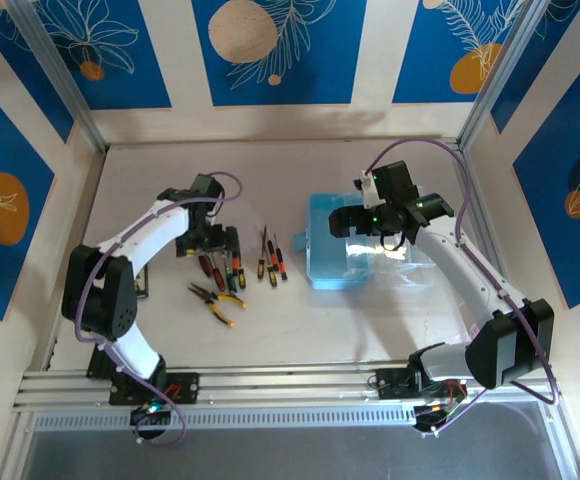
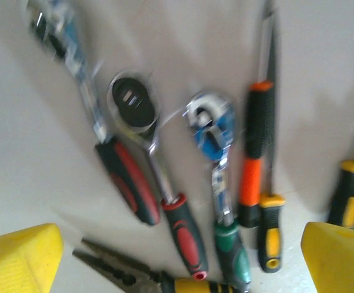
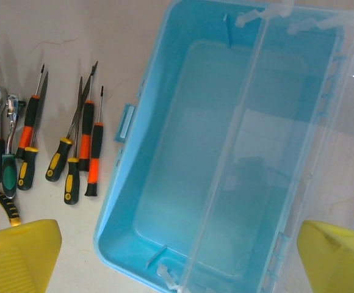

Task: Pack the tool kit

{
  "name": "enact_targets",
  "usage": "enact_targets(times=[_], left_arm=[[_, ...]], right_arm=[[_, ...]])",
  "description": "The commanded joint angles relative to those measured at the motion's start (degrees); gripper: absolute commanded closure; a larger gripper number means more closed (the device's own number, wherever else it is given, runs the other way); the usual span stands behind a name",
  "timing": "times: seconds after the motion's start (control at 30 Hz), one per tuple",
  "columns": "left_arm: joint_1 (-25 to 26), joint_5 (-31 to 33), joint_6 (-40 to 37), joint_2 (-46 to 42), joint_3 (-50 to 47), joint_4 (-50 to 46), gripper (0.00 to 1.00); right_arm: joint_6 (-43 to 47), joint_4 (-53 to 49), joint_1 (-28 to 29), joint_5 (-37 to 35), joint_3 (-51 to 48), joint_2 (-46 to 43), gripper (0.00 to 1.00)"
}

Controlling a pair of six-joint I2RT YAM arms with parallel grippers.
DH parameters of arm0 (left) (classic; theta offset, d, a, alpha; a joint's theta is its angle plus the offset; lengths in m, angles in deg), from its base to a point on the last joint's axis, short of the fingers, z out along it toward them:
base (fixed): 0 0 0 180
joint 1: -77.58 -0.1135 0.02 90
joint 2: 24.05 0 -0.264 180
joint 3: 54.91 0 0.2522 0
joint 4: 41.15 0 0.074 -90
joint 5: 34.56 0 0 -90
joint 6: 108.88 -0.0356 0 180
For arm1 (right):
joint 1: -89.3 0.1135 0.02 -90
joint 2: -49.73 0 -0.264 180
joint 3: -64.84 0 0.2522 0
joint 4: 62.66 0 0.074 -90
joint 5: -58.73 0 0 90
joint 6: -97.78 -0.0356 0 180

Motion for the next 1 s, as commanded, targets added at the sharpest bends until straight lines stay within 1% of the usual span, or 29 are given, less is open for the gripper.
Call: enact_targets(times=[0.0, 0.07, 0.23, 0.33, 0.43, 0.53, 0.63, 0.67, 0.7, 0.83, 0.9, 0.93, 0.97], left_arm=[[-0.06, 0.01, 10.25, -6.4, -7.42, 0.11, 0.0], [0.04, -1.67, 15.92, -10.69, -13.52, 3.54, 0.0], [1.09, -3.83, 24.16, -17.64, -20.95, 5.02, 0.01], [2.87, -4.98, 27.52, -19.33, -24.27, 5.7, 0.09], [5.14, -5.5, 30.67, -19.3, -27.27, 6.84, 0.19], [7.41, -5.83, 33.3, -18.21, -29.22, 9.08, 0.24], [9.17, -5.99, 34.64, -15.86, -29.31, 10.14, 0.25], [9.71, -6.06, 34.87, -15.08, -29.18, 10.34, 0.29], [10.03, -6.15, 35.03, -14.61, -29.09, 10.59, 0.32], [10.68, -5.65, 35.51, -13.16, -29.21, 10.63, 0.38], [10.74, -5.33, 35.61, -12.8, -29.99, 10.86, 0.45], [10.75, -5.08, 35.63, -12.64, -30.5, 11.12, 0.47], [10.74, -4.69, 35.54, -12.35, -31.03, 11.47, 0.51]], right_arm=[[1.22, -0.31, 0.43, 1.72, 0.2, 1.07, 0.01], [0.91, 1.05, 0.43, 2.01, -1.13, 1.67, 0.01], [-0.22, 4.18, 0.34, 2.31, -3.05, 3.99, 0.01], [-0.37, 4.7, 0.37, 2.98, -2.07, 6.09, 0.01], [0.31, 4.36, 0.51, 3.08, -0.77, 7.33, 0.01], [1.01, 4.35, 0.44, 3.19, 0.07, 7.7, 0.01], [1.64, 4.19, 0.25, 3.5, 0.81, 8.62, 0.01], [1.87, 4.2, 0.2, 3.45, 1.07, 8.99, 0.01], [1.93, 4.16, 0.08, 3.49, 1.25, 9.32, 0.01], [2.18, 4.0, -0.31, 3.58, 1.61, 10.17, 0.01], [2.27, 4.07, -0.51, 3.66, 1.69, 10.17, 0.01], [2.34, 4.01, -0.69, 3.64, 1.65, 10.09, 0.01], [2.36, 3.96, -0.77, 3.56, 1.61, 10.0, 0.01]])
